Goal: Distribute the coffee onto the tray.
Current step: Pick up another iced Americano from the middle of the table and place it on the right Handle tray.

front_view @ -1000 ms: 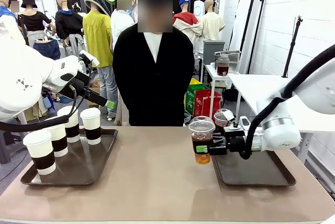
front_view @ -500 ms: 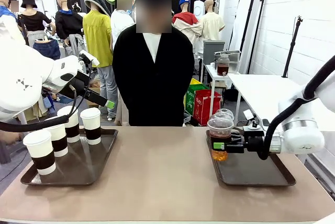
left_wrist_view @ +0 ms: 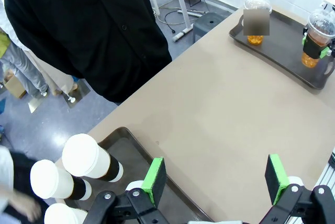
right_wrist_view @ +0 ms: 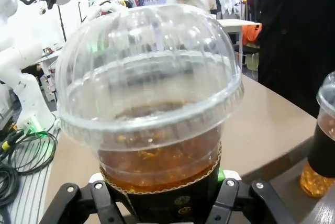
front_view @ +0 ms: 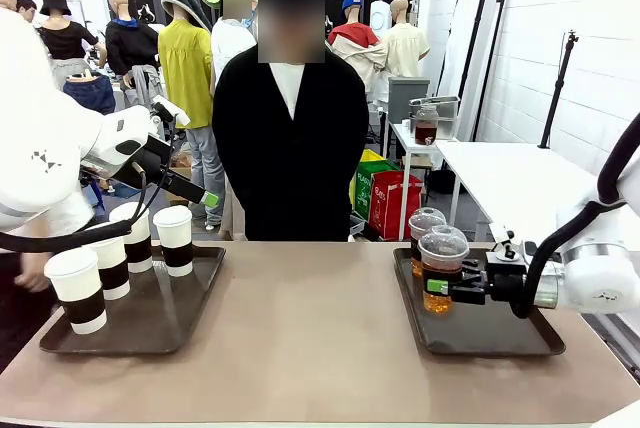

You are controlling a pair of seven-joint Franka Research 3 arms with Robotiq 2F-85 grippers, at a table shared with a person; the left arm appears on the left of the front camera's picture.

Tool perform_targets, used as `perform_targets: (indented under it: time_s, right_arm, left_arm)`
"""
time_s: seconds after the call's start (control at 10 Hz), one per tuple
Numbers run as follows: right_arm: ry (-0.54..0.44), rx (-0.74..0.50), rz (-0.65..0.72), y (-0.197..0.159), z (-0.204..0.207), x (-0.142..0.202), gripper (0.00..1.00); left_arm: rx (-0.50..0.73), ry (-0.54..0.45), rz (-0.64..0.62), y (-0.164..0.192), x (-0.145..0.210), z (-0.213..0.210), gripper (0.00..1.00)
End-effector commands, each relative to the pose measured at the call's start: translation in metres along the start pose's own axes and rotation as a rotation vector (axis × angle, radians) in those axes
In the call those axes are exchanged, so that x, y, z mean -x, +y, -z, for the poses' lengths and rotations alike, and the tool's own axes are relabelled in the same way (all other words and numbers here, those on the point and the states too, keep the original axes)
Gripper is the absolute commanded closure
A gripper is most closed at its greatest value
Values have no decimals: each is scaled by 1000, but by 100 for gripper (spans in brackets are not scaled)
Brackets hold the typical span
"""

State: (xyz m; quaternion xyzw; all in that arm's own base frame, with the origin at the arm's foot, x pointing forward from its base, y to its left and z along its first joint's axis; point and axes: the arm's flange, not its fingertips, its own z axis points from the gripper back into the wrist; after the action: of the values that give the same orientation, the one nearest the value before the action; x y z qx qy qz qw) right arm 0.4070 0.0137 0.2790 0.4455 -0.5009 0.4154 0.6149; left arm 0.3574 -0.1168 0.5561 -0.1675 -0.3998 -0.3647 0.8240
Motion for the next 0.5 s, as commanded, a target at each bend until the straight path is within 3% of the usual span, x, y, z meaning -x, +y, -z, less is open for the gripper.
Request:
perform_targets:
  time_s: [0.0,0.4]
  right_arm:
    - [-48,-3,-31,-13,-2,9,31]
    - [-70,34,-23,-33,-4,25,31]
  left_arm:
    - [12,2,-3,1,1,-1,0]
    - [12,2,-3,1,1,-1,0]
